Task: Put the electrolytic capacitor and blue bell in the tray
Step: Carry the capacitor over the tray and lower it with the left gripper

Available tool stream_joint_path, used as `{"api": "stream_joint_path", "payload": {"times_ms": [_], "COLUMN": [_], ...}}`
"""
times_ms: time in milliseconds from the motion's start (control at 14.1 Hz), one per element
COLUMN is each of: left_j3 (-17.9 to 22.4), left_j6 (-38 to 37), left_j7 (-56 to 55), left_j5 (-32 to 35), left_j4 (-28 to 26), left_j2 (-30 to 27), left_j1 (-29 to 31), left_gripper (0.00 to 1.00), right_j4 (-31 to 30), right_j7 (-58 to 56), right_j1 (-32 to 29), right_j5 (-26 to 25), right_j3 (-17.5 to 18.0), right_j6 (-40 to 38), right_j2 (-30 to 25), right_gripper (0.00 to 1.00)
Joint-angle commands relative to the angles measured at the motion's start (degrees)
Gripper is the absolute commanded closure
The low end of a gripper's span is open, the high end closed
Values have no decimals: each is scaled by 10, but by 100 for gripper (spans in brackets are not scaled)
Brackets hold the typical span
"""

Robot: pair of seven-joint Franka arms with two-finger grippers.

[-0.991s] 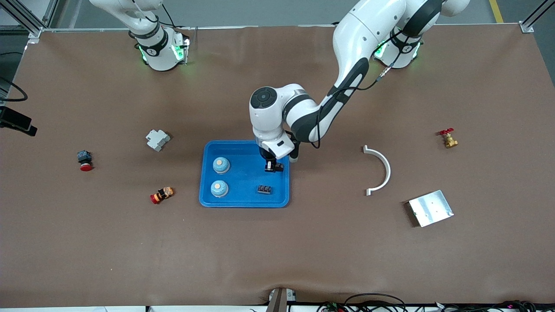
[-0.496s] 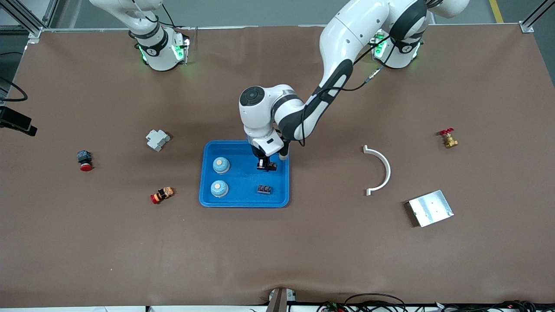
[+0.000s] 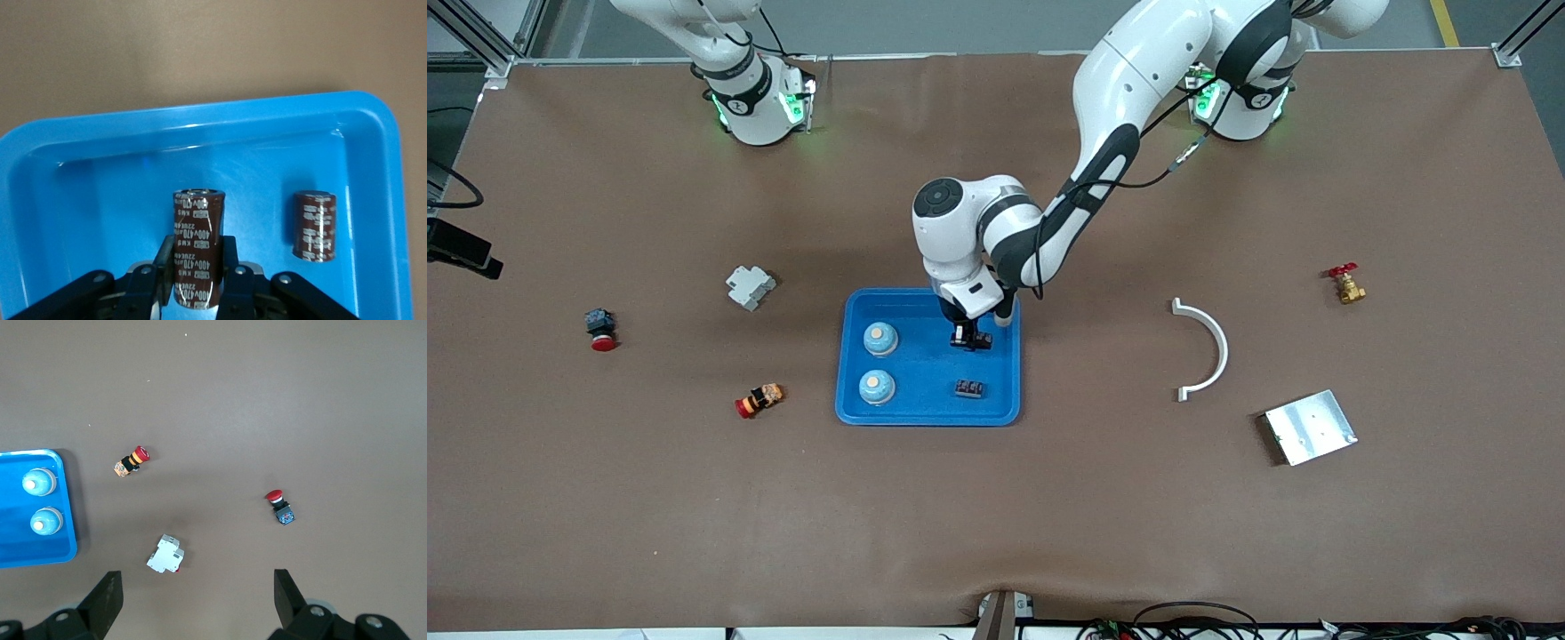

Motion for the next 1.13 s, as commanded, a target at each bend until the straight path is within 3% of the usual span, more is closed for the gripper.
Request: {"api": "stream_joint_path", "payload": {"times_ms": [0,1062], "left_j3": [11,11], "left_j6": [4,3], "left_j7": [-6,-5], "left_j5": [-9,-9], "left_j4": [16,12], "left_j2": [10,16], "left_j1": [-8,-9], "left_gripper": [100,100], "right_j4": [2,3], "right_j7": [7,7], "right_j1": [-8,-8], "right_j5": [-4,-4], "right_j3": [7,7], "right_j6": [-3,-3], "right_j2": [-4,-4], "right_gripper": [0,0]}}
